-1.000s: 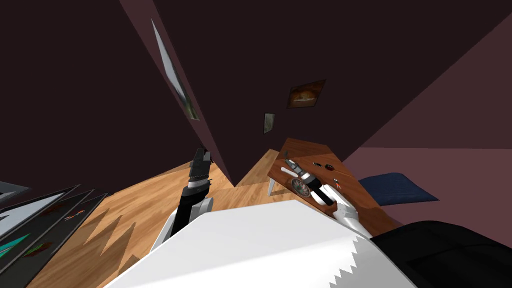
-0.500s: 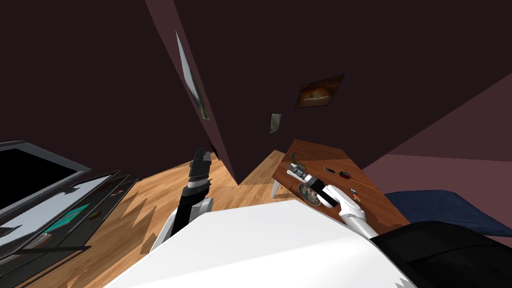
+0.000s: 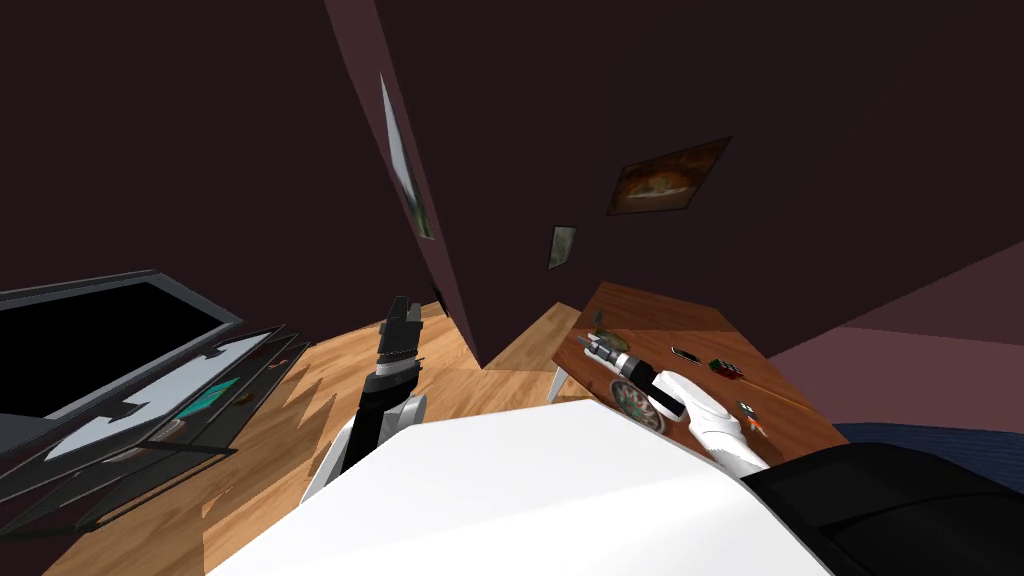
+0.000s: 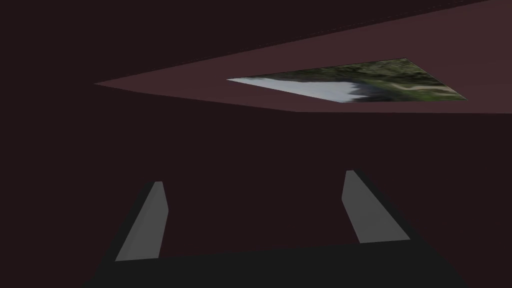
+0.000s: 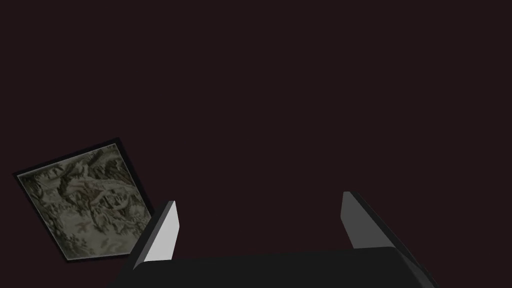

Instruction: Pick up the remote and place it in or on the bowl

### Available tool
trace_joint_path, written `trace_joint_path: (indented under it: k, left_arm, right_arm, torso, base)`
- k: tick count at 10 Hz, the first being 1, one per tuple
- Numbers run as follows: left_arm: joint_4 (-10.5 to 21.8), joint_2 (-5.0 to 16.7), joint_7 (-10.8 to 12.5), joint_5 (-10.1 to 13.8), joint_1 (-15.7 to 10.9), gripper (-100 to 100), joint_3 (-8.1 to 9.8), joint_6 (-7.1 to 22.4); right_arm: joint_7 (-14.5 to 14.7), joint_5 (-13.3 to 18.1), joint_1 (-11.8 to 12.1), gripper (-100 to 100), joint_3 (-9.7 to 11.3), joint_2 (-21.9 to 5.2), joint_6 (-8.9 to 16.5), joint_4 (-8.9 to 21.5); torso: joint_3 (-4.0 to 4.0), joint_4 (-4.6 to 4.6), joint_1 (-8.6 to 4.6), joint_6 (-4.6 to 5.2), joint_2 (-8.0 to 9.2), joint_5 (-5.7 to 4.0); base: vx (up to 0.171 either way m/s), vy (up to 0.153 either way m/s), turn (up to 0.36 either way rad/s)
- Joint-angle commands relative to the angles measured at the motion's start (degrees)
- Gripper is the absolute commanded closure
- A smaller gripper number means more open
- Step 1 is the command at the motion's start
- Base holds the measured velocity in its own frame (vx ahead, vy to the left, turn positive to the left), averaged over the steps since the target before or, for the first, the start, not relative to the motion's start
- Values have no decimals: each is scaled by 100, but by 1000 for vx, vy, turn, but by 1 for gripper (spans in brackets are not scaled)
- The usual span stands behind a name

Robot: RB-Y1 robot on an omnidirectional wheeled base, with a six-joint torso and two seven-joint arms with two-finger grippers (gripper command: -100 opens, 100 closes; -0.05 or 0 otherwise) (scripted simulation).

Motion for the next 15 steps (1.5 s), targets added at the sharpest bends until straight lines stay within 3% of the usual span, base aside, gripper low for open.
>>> trace_joint_path:
  k: [1, 7, 9, 11, 15]
  left_arm:
    - [0, 0, 0, 0, 0, 0, 0, 0]
    - [0, 0, 0, 0, 0, 0, 0, 0]
    - [0, 0, 0, 0, 0, 0, 0, 0]
    - [0, 0, 0, 0, 0, 0, 0, 0]
    - [0, 0, 0, 0, 1, 0, 1, 0]
  right_arm:
    - [62, 286, -43, -100, 30, -182, -33, 286]
    - [347, 1198, -81, -100, 100, -598, -203, 1164]
    - [347, 1290, -81, -100, 100, -598, -203, 1274]
    - [561, 1718, -86, -100, 171, -847, -308, 1699]
    - [779, 2310, -78, -100, 257, -1062, -403, 2349]
  torso:
    - [0, 0, 0, 0, 0, 0]
    - [-3, -1, -2, 1, -5, -1]
    - [-3, -1, -4, 1, -4, -1]
    - [1, 1, -5, -2, 2, -1]
    - [-3, -1, -4, 2, -5, -2]
  base:
    - [41, 7, 187]
    - [45, 1, 121]
    - [30, -9, 39]
    - [51, -20, 148]
    - [54, -14, 71]
